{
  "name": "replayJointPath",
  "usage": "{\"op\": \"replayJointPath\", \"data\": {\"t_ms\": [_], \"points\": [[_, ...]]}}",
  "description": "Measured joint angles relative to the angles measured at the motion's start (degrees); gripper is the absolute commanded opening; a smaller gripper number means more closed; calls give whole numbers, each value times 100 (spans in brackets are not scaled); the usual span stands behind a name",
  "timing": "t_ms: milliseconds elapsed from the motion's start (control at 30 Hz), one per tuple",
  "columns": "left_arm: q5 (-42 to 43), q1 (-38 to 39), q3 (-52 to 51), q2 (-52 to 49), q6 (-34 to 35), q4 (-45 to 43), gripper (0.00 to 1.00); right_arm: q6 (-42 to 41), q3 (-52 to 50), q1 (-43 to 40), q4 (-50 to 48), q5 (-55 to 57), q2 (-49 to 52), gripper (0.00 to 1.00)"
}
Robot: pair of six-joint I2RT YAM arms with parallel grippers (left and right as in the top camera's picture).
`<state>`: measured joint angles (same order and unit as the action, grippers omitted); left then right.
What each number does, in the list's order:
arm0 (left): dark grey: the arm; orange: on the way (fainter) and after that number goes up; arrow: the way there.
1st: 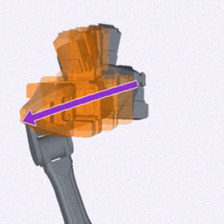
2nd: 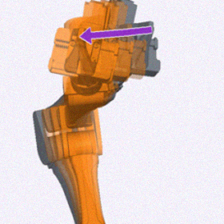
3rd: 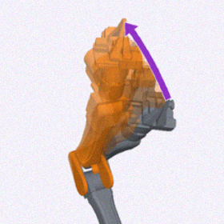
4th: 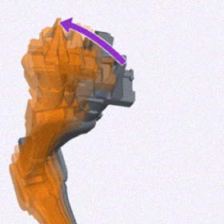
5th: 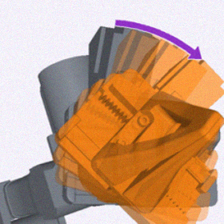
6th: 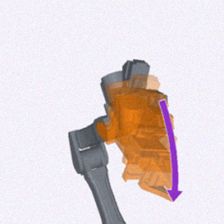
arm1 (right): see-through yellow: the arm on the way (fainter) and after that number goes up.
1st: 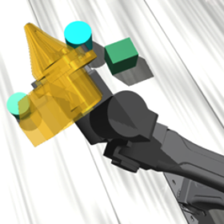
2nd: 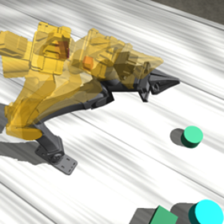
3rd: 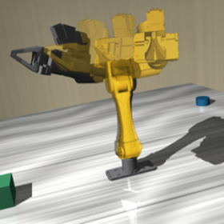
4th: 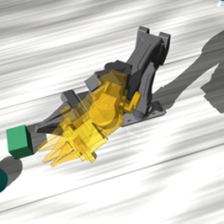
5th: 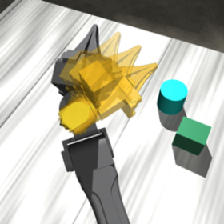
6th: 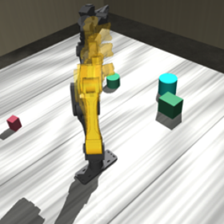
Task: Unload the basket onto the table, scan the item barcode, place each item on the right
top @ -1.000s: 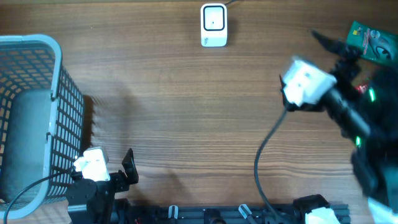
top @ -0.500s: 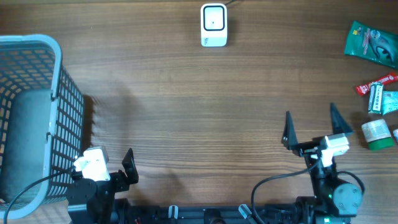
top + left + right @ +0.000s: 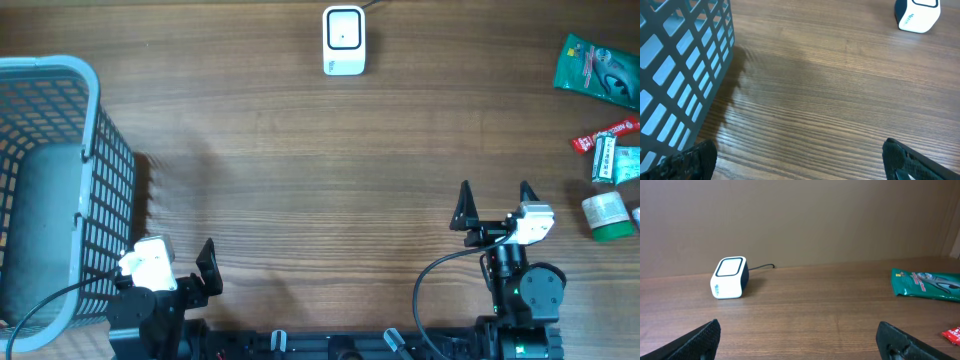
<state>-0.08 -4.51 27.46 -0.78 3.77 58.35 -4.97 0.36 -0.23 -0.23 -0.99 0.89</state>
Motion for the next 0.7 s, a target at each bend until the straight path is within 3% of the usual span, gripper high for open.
{"op": "replayJointPath", "data": {"t_ms": [467, 567, 667, 700], "points": [[120, 0, 0, 0, 0, -26, 100, -2, 0, 0, 0, 0, 0, 100], [654, 0, -111, 0, 0, -1386, 100, -20, 0, 0, 4, 0, 0, 100], [1150, 87, -914, 31, -2, -3552, 100, -20, 0, 0, 2, 0, -11, 100], [1233, 151, -1207, 24, 0, -3759, 100, -20, 0, 0, 4, 0, -11, 100]]}}
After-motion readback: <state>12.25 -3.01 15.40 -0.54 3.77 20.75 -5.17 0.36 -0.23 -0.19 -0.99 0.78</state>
